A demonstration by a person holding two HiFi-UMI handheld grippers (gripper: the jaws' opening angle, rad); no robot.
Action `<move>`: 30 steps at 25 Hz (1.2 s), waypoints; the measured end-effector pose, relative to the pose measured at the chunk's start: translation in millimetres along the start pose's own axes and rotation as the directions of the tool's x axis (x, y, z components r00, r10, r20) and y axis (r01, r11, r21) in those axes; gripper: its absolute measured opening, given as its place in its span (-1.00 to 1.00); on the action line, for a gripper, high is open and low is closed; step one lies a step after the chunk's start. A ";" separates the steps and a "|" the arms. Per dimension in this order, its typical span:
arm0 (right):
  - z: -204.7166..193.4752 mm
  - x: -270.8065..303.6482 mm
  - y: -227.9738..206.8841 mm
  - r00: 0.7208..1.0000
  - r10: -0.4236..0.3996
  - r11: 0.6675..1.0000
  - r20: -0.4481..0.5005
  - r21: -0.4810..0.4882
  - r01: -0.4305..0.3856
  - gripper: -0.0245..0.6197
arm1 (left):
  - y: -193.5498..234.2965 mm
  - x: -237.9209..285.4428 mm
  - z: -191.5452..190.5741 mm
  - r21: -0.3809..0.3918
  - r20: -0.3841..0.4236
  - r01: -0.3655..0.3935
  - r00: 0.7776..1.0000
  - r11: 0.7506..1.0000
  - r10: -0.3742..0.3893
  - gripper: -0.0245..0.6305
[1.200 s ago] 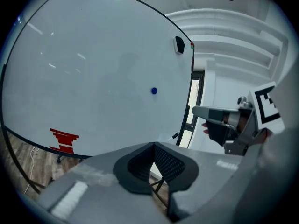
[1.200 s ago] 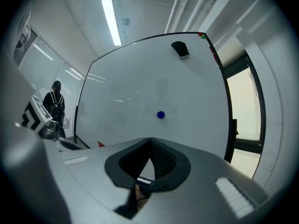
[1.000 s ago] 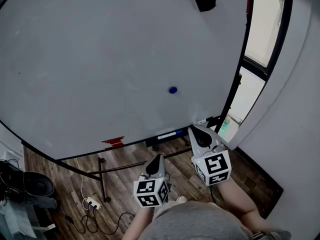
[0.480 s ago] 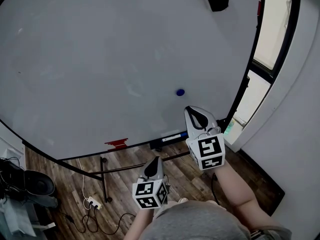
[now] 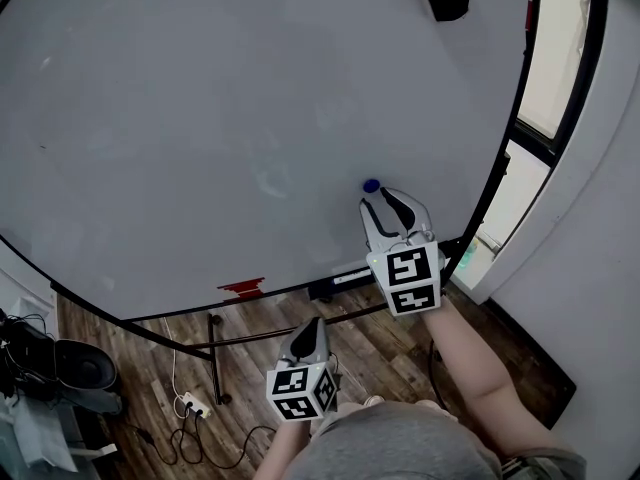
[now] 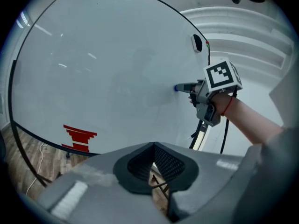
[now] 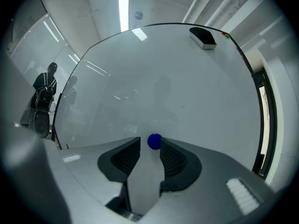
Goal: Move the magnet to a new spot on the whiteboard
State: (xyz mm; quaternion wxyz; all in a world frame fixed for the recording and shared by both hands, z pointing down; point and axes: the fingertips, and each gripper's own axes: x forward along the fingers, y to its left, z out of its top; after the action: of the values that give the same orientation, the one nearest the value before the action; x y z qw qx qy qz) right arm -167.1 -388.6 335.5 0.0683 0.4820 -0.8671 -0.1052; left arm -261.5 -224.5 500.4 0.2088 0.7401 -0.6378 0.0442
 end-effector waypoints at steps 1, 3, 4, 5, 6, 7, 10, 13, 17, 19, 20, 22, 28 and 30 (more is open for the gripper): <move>-0.8 2.9 -0.5 1.000 -0.006 1.000 -0.005 -0.004 0.006 -0.50 | 1.1 0.1 -0.6 -0.003 0.000 -0.001 1.000 1.000 0.001 -0.92; -2.0 7.5 -2.5 1.000 -0.023 1.000 -0.014 -0.013 0.023 -0.50 | 2.2 0.8 -1.4 -0.006 -0.003 -0.001 1.000 1.000 0.001 -0.92; -2.6 9.5 -3.8 0.999 -0.032 0.999 -0.018 -0.017 0.031 -0.50 | 2.3 1.5 -1.5 -0.006 -0.004 0.000 1.000 1.000 0.000 -0.91; -3.1 11.2 -4.9 0.999 -0.039 0.999 -0.020 -0.020 0.039 -0.50 | 2.5 2.2 -1.6 -0.006 -0.005 0.001 1.000 1.000 -0.001 -0.92; -3.6 12.9 -5.7 0.999 -0.046 0.999 -0.022 -0.023 0.045 -0.50 | 2.9 3.0 -1.5 -0.007 -0.006 0.001 1.000 1.000 -0.001 -0.92; -4.2 14.5 -6.2 0.998 -0.051 0.998 -0.023 -0.027 0.051 -0.50 | 3.5 3.9 -1.2 -0.007 -0.007 0.001 1.000 1.000 -0.001 -0.91; -6.5 19.7 -8.0 0.998 -0.063 0.998 -0.027 -0.027 0.062 -0.50 | 5.8 6.6 0.4 -0.008 -0.006 -0.001 1.000 1.000 0.001 -0.91; -6.5 22.7 -9.7 0.997 -0.077 0.997 -0.024 -0.020 0.077 -0.52 | 7.0 7.9 1.2 -0.005 -0.007 -0.004 1.000 1.000 0.004 -0.91; -6.1 22.6 -9.7 0.995 -0.102 0.995 -0.015 -0.013 0.102 -0.52 | 9.1 8.0 -0.2 -0.003 -0.012 -0.010 1.000 1.000 0.010 -0.91; -5.8 22.7 -9.7 0.994 -0.108 0.994 -0.012 -0.013 0.108 -0.52 | 9.2 8.3 -0.6 -0.002 -0.013 -0.010 1.000 1.000 0.010 -0.92; -5.8 22.7 -9.7 0.994 -0.108 0.994 -0.011 -0.014 0.108 -0.53 | 9.2 8.5 -0.6 -0.003 -0.014 -0.010 1.000 1.000 0.010 -0.92; -6.1 22.7 -10.0 0.995 -0.101 0.995 -0.012 -0.013 0.101 -0.54 | 9.1 9.0 -0.4 -0.003 -0.015 -0.009 1.000 1.000 0.009 -0.92; -5.1 19.4 -10.8 0.996 -0.089 0.996 -0.013 -0.011 0.089 -0.54 | 4.9 7.7 -1.6 0.002 -0.017 0.002 1.000 1.000 -0.002 -0.91; -3.3 15.6 -11.3 0.996 -0.090 0.996 -0.006 -0.008 0.090 -0.54 | 4.6 7.1 -2.5 0.004 -0.020 0.004 1.000 1.000 -0.003 -0.91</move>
State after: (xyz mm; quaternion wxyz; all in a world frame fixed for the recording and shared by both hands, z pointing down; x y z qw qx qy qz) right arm -165.2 -408.0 336.2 0.0681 0.5206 -0.8440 -0.1100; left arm -264.1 -230.6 506.2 0.2139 0.7411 -0.6342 0.0524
